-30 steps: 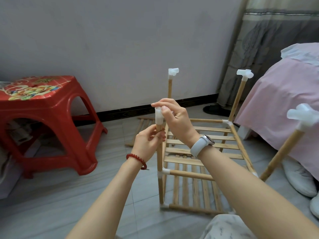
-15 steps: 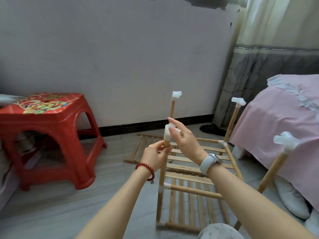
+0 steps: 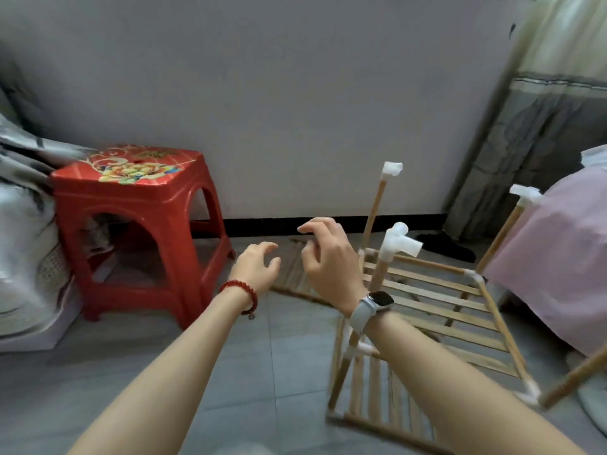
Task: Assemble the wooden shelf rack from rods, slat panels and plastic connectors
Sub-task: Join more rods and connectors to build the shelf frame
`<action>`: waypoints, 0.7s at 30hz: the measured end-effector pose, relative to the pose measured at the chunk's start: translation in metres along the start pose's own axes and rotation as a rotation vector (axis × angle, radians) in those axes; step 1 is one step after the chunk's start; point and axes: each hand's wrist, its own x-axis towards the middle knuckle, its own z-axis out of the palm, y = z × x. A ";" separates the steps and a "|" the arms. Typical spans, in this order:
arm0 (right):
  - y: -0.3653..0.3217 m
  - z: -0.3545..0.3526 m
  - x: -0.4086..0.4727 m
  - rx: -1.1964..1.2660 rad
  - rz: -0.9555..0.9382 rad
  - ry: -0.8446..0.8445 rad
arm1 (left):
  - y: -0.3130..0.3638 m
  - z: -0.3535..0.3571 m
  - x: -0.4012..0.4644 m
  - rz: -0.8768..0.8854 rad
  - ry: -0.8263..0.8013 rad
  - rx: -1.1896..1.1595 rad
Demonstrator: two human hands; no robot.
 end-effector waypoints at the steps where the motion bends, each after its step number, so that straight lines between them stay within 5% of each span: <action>1: 0.005 0.021 -0.005 0.024 0.098 -0.083 | -0.019 0.003 0.003 -0.038 0.013 0.011; 9: 0.113 0.189 -0.053 -0.166 0.677 -0.753 | -0.192 0.085 0.031 -0.377 -0.190 0.114; 15: 0.216 0.280 -0.081 -0.429 0.800 -0.941 | -0.291 0.173 0.044 -0.451 -0.395 0.275; 21: 0.310 0.328 -0.087 -0.644 0.734 -0.923 | -0.346 0.235 0.060 -0.493 -0.530 0.505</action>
